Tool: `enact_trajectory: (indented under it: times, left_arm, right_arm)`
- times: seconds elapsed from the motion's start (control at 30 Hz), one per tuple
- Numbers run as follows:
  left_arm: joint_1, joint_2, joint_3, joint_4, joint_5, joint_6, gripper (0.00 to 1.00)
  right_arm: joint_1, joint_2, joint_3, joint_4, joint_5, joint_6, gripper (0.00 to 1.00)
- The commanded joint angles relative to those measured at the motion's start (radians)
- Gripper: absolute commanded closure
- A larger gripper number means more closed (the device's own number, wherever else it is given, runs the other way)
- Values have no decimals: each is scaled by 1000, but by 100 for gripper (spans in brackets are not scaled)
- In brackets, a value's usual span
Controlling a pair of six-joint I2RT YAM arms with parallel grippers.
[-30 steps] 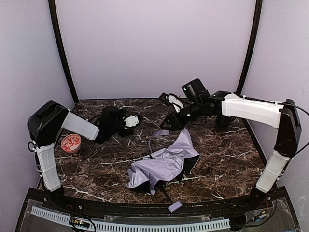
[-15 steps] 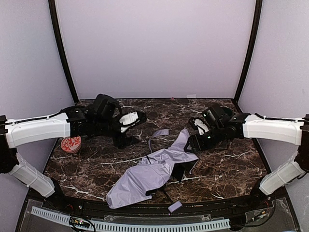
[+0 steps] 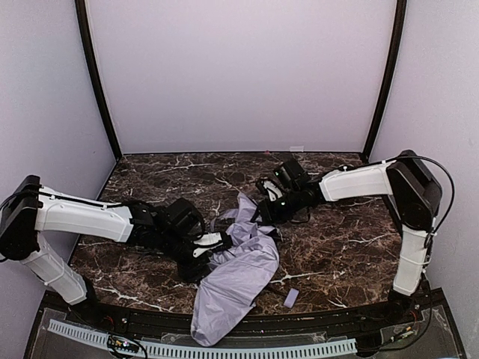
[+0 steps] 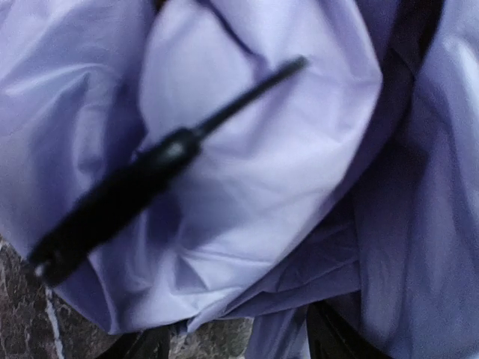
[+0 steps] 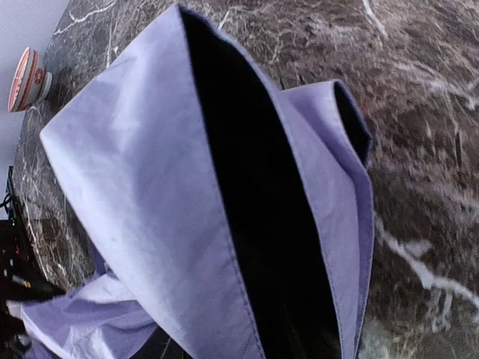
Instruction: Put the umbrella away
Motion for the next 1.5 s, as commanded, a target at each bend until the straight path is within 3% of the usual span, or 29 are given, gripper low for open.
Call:
enact_trajectory:
  times: [0.0, 0.27, 0.37, 0.53, 0.67, 0.87, 0.97, 1.1, 1.13, 1.37, 1.47]
  left_arm:
    - [-66, 5, -8, 138, 18, -5, 35]
    - [-151, -274, 17, 13, -206, 220, 26]
    - [-256, -333, 51, -51, -212, 335, 21]
    - [-405, -249, 22, -24, -61, 441, 18]
    - [-436, -134, -2, 46, -42, 527, 12]
    - [-453, -53, -74, 301, -70, 587, 14]
    - [-457, -34, -116, 450, -142, 591, 28]
    - [-456, -48, -111, 577, -252, 510, 88]
    - [-454, -56, -108, 591, -266, 489, 99]
    - [-318, -118, -109, 671, -215, 179, 100]
    - [-262, -110, -127, 727, -266, 71, 100]
  right_arm:
    - [9, 100, 118, 2, -17, -35, 64]
    - [24, 212, 233, -86, -120, -202, 63]
    - [24, 238, 273, -109, -114, -220, 63]
    - [24, 274, 320, -119, -101, -212, 62]
    - [24, 284, 336, -123, -94, -202, 62]
    - [34, 279, 325, -119, -105, -190, 62]
    - [43, 280, 310, -114, -106, -192, 62]
    - [59, 268, 284, -108, -126, -209, 62]
    - [65, 262, 273, -103, -135, -217, 63]
    - [96, 245, 225, -90, -190, -276, 67]
    - [106, 244, 219, -87, -203, -292, 69]
